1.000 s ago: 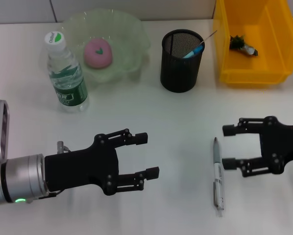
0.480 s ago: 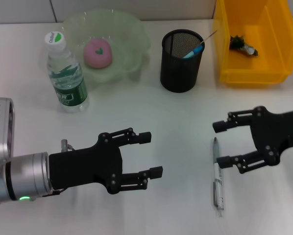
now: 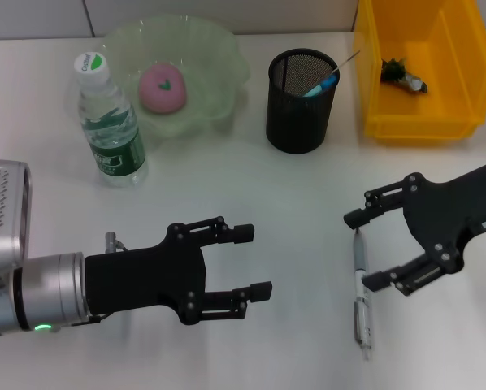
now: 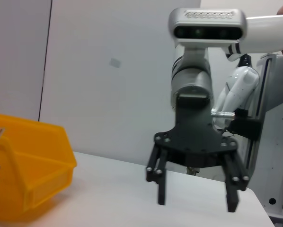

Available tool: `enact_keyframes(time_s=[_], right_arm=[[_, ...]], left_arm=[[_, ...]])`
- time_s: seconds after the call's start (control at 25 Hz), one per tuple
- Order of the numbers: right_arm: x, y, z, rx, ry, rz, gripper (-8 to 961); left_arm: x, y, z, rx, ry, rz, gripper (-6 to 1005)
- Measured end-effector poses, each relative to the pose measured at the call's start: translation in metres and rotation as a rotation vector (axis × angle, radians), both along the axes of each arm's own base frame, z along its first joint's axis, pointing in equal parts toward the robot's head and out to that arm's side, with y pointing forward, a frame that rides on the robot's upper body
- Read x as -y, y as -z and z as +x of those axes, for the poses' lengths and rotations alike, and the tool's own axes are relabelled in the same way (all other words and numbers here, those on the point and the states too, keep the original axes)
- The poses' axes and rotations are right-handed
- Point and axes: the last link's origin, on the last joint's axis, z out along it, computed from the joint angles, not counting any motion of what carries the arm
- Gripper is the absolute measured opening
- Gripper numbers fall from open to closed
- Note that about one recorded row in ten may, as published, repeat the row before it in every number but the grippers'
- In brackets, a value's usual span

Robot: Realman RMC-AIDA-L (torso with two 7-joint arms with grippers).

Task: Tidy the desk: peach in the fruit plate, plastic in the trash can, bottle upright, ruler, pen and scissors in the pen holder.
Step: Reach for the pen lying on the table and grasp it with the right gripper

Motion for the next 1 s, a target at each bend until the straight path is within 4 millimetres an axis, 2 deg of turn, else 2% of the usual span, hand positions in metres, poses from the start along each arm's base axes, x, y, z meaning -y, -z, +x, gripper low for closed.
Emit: enact_keyframes(time_s=[0.12,0.52,1.0], right_arm=[[-0.001,-0.002,-0.015,0.064,-0.086,-0.06,808],[-0.011,0.004,-0.043,0.226,-0.288,-0.139,808],[-0.009,0.018,-0.062,0.371,-0.448,-0.205,809]], left_arm=[[-0.003,0.002,-0.002,-0.011,-0.022,0.009,785],[-0.009,0.001,-0.009,-0.024,-0.091,0.059,785],[-0.008,-0.001,-0.01,-0.012,-0.103,0.061,785]])
